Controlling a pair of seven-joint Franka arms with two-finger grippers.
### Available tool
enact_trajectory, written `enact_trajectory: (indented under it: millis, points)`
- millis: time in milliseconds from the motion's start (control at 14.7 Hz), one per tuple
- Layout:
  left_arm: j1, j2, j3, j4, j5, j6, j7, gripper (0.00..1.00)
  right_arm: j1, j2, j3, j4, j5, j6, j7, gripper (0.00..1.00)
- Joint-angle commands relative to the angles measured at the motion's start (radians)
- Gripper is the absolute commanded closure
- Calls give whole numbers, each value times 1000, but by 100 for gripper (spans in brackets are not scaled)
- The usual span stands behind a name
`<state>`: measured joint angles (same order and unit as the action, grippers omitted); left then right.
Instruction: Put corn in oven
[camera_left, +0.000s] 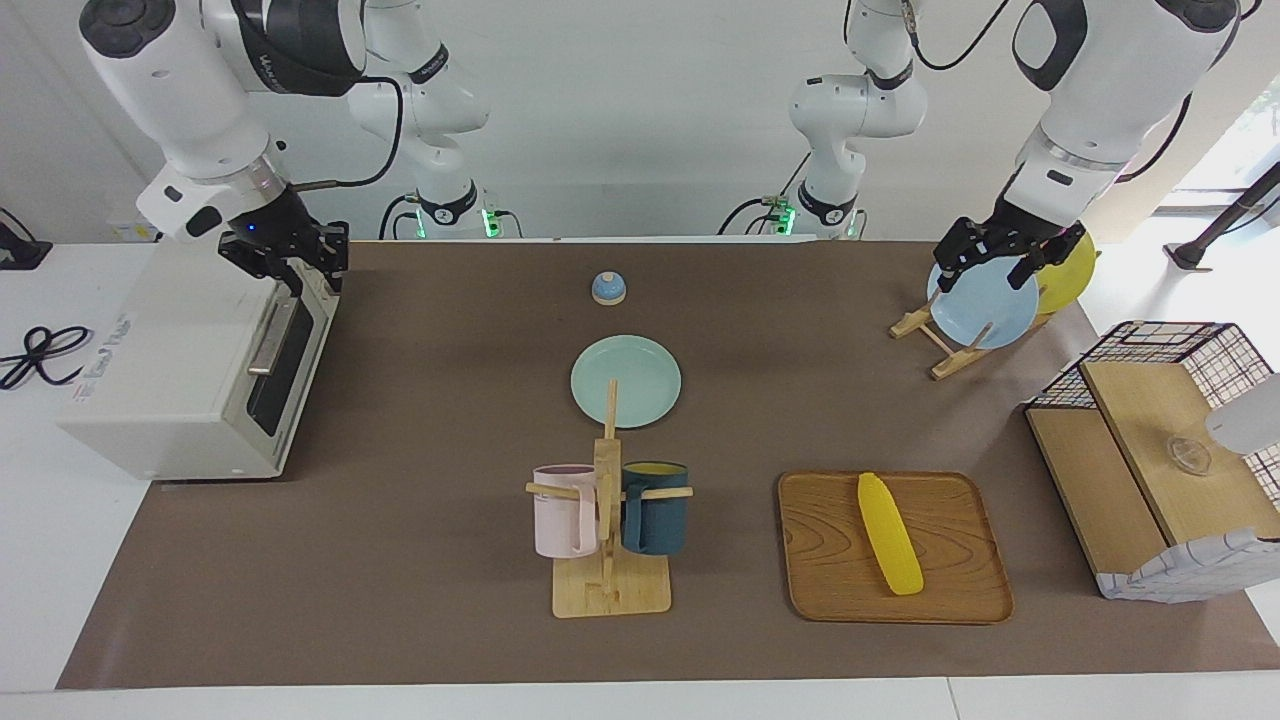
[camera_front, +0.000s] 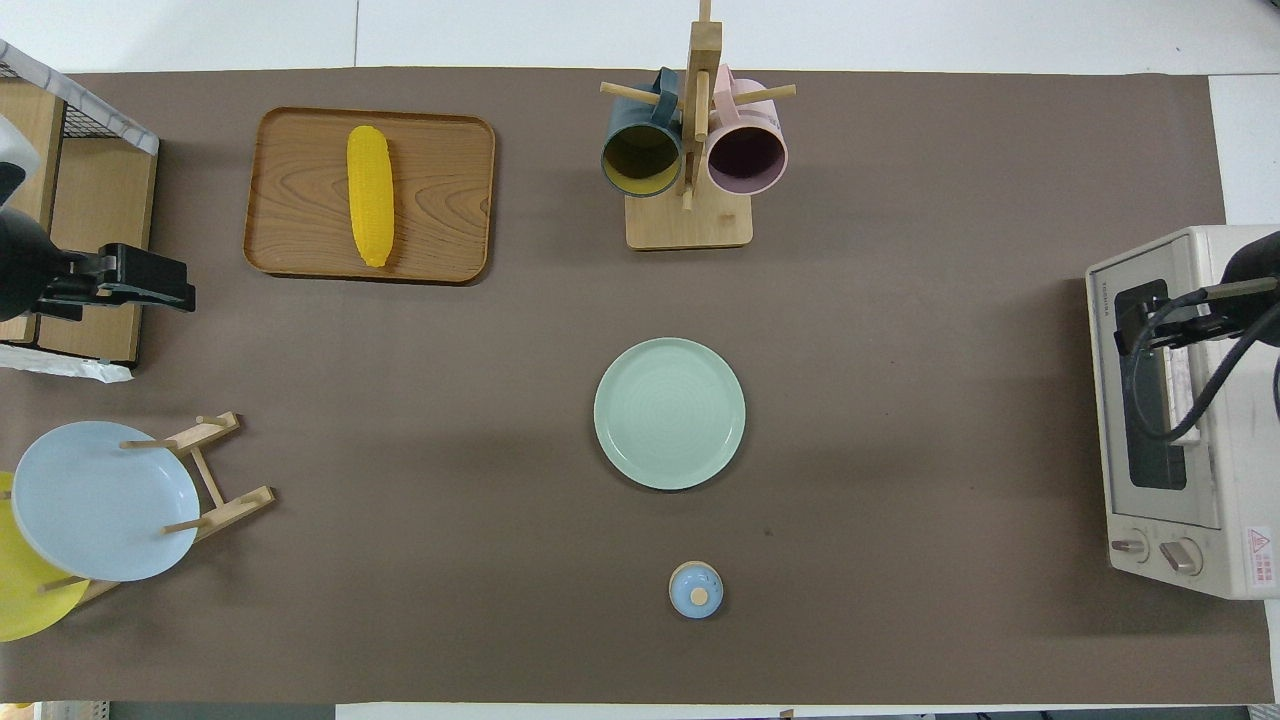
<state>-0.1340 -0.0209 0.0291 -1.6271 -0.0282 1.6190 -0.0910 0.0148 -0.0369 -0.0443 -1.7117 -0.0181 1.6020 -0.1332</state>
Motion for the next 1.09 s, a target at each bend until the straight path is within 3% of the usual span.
enact_trajectory:
  millis: [0,205,478,1024]
  points:
    - [5,-7,-8,-14,7,30,1,0,-16,-54,3,-112,24,96,-2,100]
    - [2,-7,-9,-16,7,30,1,0,-39,-81,0,-224,21,222,-12,100]
    - [-18,22,-9,-14,7,68,-1,0,-79,-74,-3,-276,6,263,-23,100]
    - [-47,269,-9,30,-2,266,-3,0,-137,-46,-5,-319,-75,317,-123,100]
